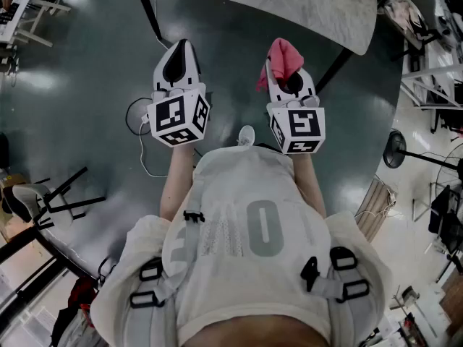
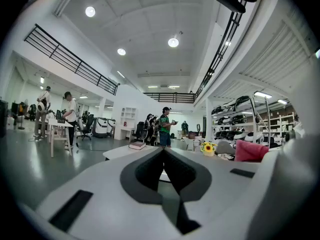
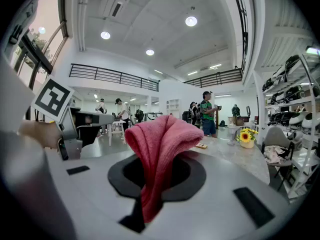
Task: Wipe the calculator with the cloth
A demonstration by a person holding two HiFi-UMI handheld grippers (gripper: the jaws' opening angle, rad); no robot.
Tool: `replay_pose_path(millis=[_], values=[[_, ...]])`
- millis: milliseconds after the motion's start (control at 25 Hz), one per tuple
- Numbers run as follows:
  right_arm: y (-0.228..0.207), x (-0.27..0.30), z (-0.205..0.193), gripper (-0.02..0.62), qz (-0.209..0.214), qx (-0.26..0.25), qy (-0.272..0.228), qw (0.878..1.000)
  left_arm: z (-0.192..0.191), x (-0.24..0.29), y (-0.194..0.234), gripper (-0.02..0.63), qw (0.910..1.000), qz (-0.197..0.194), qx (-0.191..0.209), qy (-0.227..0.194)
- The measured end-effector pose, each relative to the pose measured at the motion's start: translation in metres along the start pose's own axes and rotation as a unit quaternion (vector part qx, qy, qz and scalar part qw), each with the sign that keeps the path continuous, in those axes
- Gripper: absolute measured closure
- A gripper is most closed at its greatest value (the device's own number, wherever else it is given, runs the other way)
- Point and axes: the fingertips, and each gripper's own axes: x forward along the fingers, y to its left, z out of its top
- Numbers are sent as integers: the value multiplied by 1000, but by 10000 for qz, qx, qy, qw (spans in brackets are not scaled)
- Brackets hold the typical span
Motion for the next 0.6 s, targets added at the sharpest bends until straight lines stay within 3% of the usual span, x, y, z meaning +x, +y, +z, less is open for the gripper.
replay_pose_path(millis=[400, 600], values=[[-4, 15, 0, 541, 46, -164, 45, 9998, -7, 12, 3, 586, 10000, 46, -10, -38], [-11, 21, -3, 541, -46, 46, 40, 10000, -15, 21, 3, 586, 10000, 21, -49, 68]])
